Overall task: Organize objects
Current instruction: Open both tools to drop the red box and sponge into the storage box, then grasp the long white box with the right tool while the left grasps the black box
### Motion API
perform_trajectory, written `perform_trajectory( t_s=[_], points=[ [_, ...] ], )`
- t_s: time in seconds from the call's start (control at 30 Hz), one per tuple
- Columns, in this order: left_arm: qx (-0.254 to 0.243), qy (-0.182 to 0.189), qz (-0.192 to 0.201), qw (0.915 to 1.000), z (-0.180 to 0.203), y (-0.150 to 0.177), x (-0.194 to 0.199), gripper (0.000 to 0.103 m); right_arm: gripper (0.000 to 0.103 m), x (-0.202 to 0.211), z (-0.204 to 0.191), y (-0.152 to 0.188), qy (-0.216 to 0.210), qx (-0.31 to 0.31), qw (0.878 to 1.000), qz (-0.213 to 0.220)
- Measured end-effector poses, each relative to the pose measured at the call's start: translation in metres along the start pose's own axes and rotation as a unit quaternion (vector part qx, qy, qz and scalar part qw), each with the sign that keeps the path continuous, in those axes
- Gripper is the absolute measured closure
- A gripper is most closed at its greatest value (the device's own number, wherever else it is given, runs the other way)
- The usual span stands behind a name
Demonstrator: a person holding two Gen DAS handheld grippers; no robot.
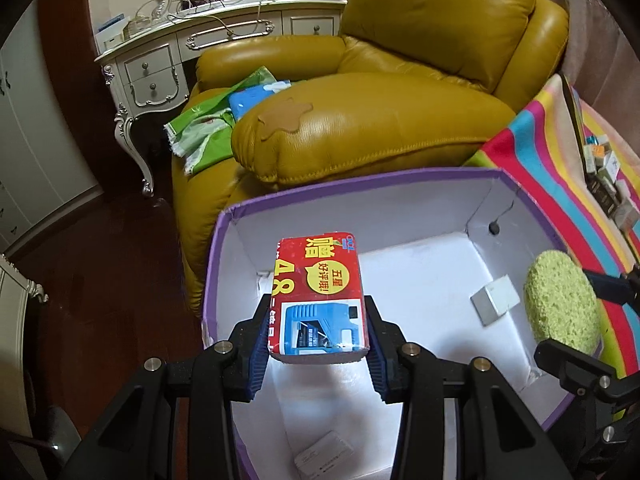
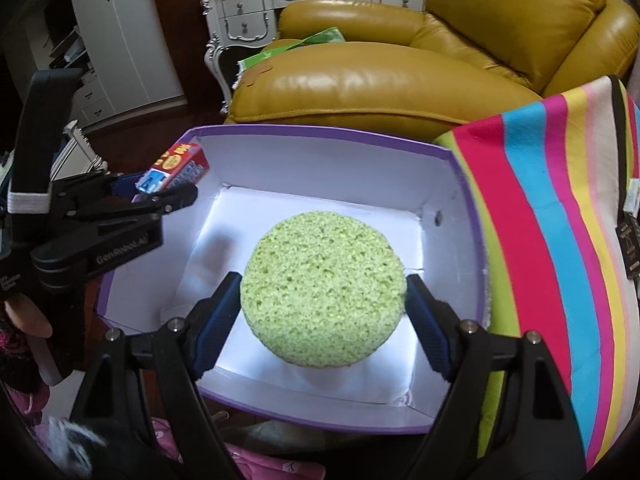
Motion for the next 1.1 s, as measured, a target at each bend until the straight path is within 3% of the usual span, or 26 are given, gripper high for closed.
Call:
perform_trajectory(
  t_s=[0.1,0.27,0.4,0.53,0.7,0.83,0.93,1.03,1.1],
  points=[
    [0.005,-0.003,-0.007,1.0,0.002,0.003,-0.002,0.059,0.02,-0.002,-0.002,0.001,-0.005,-0.001,1.0,-0.006],
    [0.015,-0.005,-0.007,0.9998,0.003,0.001,-0.002,0.035,0.017,-0.001,0.012,0.005,0.003,-0.027,1.0,-0.007],
    [0.011,-0.015,-0.002,0.9998,0.009,-0.001,0.001,0.028,0.016,0.008,0.031,0.008,0.0,-0.059,0.998,0.005],
    [-0.009,0.017,-0.005,0.9998,0.037,-0.005,0.005,0.026,0.016,0.021,0.063,0.017,0.02,-0.093,0.995,0.02],
    [-0.079,0.089,-0.013,0.9928,0.119,-0.013,0.012,0.023,0.016,0.04,0.122,0.04,0.063,-0.155,0.985,0.033],
    [-0.131,0.182,-0.029,0.9741,0.214,-0.015,0.012,0.019,0.015,0.061,0.191,0.08,0.103,-0.246,0.963,0.04],
    [-0.169,0.213,-0.022,0.9621,0.294,-0.018,0.004,0.019,0.015,0.079,0.241,0.114,0.126,-0.314,0.94,0.047],
    [-0.169,0.223,-0.028,0.9596,0.355,-0.026,-0.014,0.019,0.015,0.098,0.285,0.149,0.139,-0.381,0.912,0.065],
    [-0.159,0.218,-0.024,0.9626,0.392,-0.037,-0.03,0.019,0.015,0.108,0.308,0.168,0.146,-0.416,0.894,0.074]
  ],
)
Point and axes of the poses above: each gripper's, at about its wrist camera, not at the fingertips, and x roughly against the way its jaws point, z to its right, y to its underside, the point moved 3 cm from there along -x, roughly the way its jaws point, and after that the axes turned 2 degrees about x, right-handed, at the moved point
